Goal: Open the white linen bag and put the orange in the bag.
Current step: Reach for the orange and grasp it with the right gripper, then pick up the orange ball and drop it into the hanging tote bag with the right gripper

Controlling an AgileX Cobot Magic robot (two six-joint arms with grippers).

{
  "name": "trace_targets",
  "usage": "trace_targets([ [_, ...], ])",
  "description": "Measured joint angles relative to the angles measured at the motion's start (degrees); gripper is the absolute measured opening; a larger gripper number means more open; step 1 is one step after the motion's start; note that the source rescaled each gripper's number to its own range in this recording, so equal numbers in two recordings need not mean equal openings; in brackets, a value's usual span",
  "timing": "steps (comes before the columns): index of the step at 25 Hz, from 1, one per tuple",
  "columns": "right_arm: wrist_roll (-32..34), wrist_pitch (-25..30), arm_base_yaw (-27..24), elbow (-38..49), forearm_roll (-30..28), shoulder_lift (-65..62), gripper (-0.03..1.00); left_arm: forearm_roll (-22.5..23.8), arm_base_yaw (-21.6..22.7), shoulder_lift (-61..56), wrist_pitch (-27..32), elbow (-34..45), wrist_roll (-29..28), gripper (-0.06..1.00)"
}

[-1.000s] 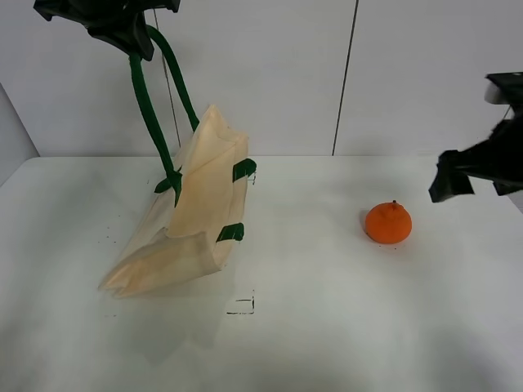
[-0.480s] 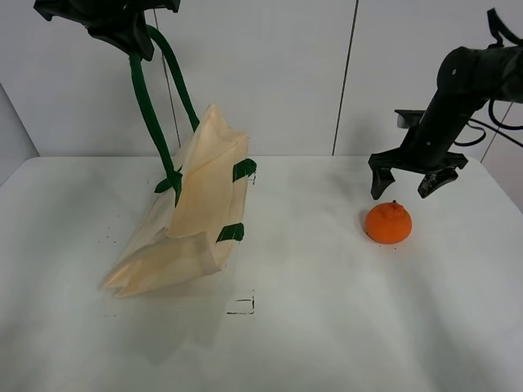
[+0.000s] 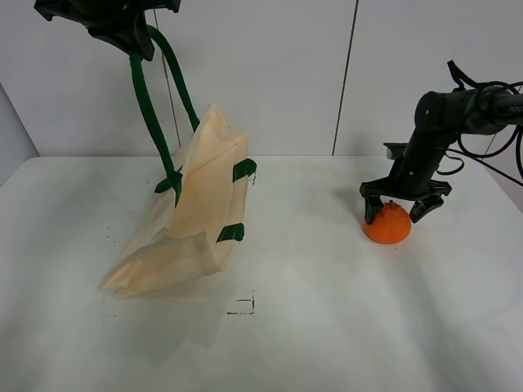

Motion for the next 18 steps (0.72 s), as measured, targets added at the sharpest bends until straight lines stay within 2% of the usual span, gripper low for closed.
trace_targets([
  [2, 0.05, -0.29, 0.0, 0.0, 0.0, 0.0, 0.91, 0.0, 0.0, 0.0, 0.0, 0.0, 0.0, 0.0],
  [3, 0.05, -0.3, 0.0, -0.05, 0.06, 0.0, 0.82, 0.0, 0.0, 0.0, 0.0, 0.0, 0.0, 0.0],
  [4, 0.05, -0.35, 0.0, -0.05, 0.17, 0.0, 0.69, 0.0, 0.0, 0.0, 0.0, 0.0, 0.0, 0.0],
  [6, 0.05, -0.35, 0.0, -0.1, 0.39, 0.0, 0.34, 0.0, 0.0, 0.0, 0.0, 0.0, 0.0, 0.0],
  [7, 0.05, -0.3, 0.0, -0.09, 0.64, -0.06, 0.13, 0.0, 0.0, 0.0, 0.0, 0.0, 0.0, 0.0],
  [8, -0.02, -0.3, 0.0, -0.11, 0.89, -0.41, 0.01, 0.0, 0.0, 0.0, 0.0, 0.0, 0.0, 0.0],
  [13, -1.56, 2.4, 0.0, -3.36, 3.75, -2.88, 0.01, 0.0, 0.0, 0.0, 0.0, 0.0, 0.0, 0.0],
  [18, -2.64, 9.04, 0.61, -15.76, 11.54, -8.22, 0.01, 0.0, 0.0, 0.0, 0.0, 0.0, 0.0, 0.0],
])
